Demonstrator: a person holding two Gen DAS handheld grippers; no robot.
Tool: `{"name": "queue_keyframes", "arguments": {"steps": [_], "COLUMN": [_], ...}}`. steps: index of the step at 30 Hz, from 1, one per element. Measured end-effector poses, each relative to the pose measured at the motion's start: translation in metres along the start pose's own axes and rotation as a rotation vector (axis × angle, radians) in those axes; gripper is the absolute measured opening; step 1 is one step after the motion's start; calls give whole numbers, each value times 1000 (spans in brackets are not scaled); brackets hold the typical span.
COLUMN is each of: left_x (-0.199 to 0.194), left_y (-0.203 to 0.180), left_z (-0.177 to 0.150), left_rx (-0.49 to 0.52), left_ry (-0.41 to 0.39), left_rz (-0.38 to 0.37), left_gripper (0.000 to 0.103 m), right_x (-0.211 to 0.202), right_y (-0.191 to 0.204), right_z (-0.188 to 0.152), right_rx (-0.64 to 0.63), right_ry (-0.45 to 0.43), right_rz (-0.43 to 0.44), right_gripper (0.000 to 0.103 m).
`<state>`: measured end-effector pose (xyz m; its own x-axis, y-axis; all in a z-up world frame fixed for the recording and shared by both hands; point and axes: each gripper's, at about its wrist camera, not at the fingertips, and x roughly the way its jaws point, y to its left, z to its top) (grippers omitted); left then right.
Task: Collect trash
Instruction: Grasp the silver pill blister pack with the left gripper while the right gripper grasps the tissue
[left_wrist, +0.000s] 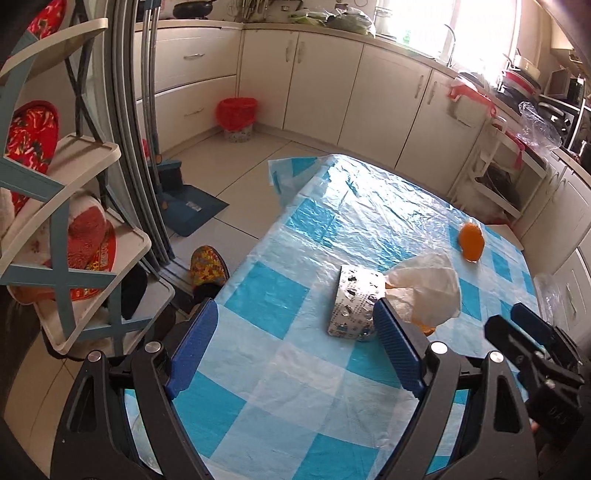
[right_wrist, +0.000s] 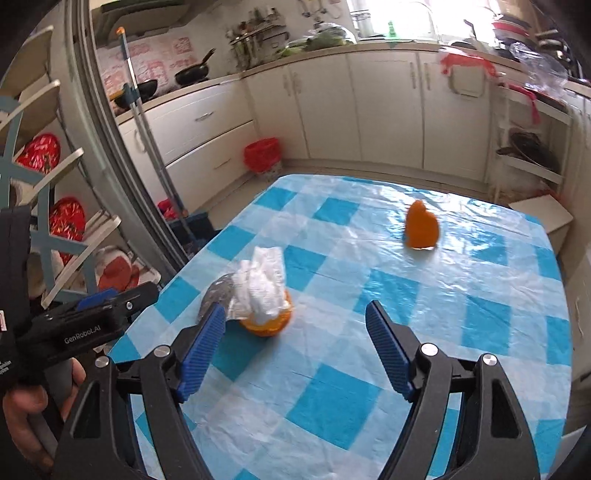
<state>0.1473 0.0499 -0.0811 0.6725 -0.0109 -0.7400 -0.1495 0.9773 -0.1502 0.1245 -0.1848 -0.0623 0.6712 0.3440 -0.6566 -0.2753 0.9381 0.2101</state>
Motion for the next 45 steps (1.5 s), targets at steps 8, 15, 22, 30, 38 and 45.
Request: {"name": "queue_keyframes", "arguments": {"steps": [8,15,22,30,38,45], "left_x": [20,54,75,78,55,44], "left_y": [-4,-31,-60,-67,-94,-91], "left_z": [0,5,0,-5,-26,-33], "left_rx": [53,122,201,167,190,192], "left_ry": [48,104,141,181,224,240], "left_rz": [-38,-72,-88,-195,-375,-344], "left_gripper": [85,86,86,47,41,44], "right_x": [36,24,-3,-24,-48,-59], "right_y": [-1,-26,-53,-84,-97,-106], "right_z": [6,4,4,-9,-16,-23], "right_rx": [86,187,248,318,340,356], "right_ry": [27,1,-37,-39,-75,-79], "right_rz": [35,44,-8,-43,-62,-73], "right_gripper": [32,5,5,5,5,5]}}
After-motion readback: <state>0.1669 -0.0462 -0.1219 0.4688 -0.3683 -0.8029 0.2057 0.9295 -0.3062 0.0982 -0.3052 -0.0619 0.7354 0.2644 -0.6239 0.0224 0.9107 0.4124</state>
